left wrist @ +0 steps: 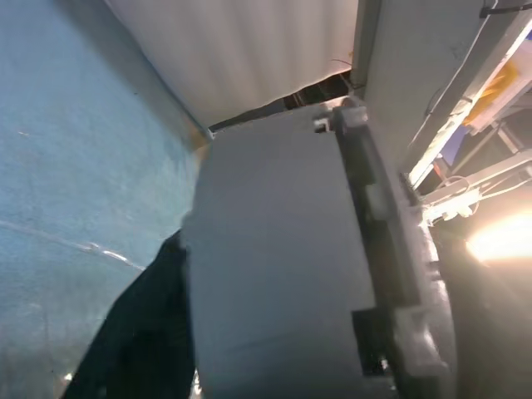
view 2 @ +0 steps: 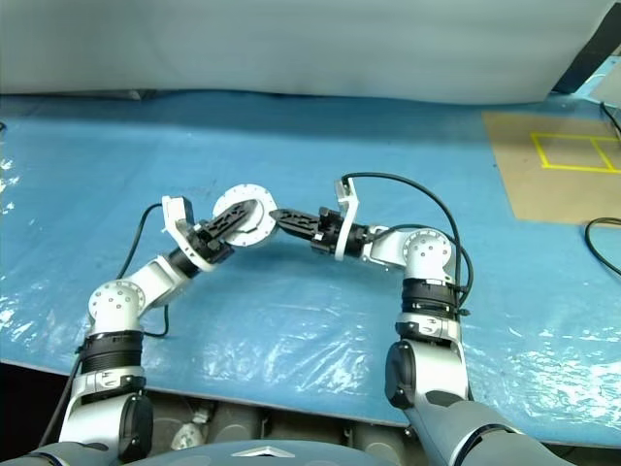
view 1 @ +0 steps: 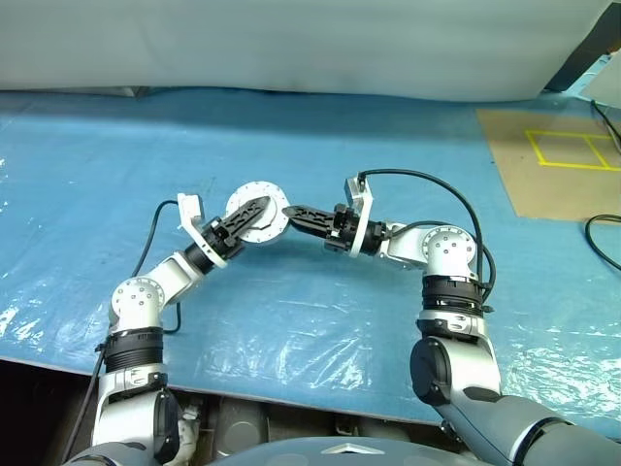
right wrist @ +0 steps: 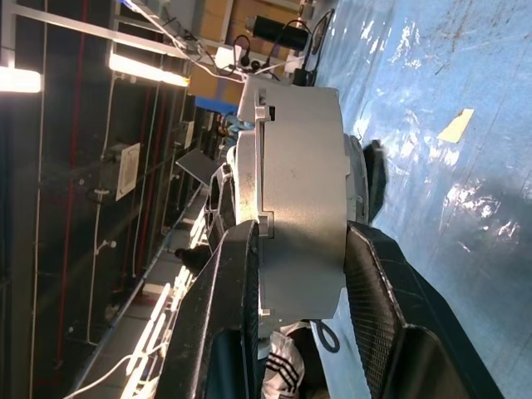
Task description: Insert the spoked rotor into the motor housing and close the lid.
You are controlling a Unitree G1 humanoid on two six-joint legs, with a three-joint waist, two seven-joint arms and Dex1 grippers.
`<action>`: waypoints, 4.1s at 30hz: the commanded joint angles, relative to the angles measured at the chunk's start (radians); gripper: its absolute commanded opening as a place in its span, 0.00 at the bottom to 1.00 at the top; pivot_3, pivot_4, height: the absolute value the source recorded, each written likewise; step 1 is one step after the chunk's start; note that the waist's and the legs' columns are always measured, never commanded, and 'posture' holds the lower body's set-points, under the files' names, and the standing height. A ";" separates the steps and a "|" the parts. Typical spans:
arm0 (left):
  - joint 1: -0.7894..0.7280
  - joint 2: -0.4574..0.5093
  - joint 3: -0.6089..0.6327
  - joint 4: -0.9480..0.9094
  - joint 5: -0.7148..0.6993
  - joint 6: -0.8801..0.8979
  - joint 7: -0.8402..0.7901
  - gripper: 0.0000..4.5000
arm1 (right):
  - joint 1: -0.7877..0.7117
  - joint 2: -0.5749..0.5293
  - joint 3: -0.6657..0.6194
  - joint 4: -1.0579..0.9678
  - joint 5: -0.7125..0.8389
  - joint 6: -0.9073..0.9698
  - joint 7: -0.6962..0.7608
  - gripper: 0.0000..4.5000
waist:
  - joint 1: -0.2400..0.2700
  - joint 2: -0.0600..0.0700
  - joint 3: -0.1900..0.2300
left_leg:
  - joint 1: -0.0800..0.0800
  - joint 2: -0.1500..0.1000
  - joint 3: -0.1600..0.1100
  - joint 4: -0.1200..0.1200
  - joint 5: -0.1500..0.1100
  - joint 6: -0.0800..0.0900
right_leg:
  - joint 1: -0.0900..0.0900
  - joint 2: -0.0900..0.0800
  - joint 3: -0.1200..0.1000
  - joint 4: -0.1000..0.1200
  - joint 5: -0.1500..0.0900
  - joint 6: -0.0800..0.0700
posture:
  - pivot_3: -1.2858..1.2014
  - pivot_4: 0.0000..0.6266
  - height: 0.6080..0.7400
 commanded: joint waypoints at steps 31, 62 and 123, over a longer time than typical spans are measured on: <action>-0.165 0.058 0.229 0.265 0.193 -0.490 0.164 0.57 | 0.000 -0.011 0.051 -0.045 0.037 -0.086 -0.017 0.69 | -0.003 0.000 0.000 | 0.001 0.000 -0.001 0.005 0.000 0.000 | 0.001 0.000 0.000 0.004 0.001 0.000 | 0.52 0.24 1.00; -0.268 0.178 0.248 0.722 0.477 -0.776 0.211 0.54 | -0.007 -0.041 0.118 -0.017 0.018 -0.139 0.007 0.69 | -0.006 -0.001 0.000 | 0.007 0.000 -0.001 0.009 0.000 0.000 | 0.004 -0.002 0.002 0.012 0.001 0.001 | 0.52 0.24 1.00; 0.026 0.223 -0.328 -0.194 0.550 -0.569 -0.175 1.00 | 0.246 -0.304 0.323 -0.389 -0.375 -0.674 0.059 0.69 | -0.019 -0.002 0.001 | 0.004 0.000 0.001 0.000 0.000 0.000 | 0.003 0.000 0.002 0.000 0.002 0.002 | 0.52 0.24 1.00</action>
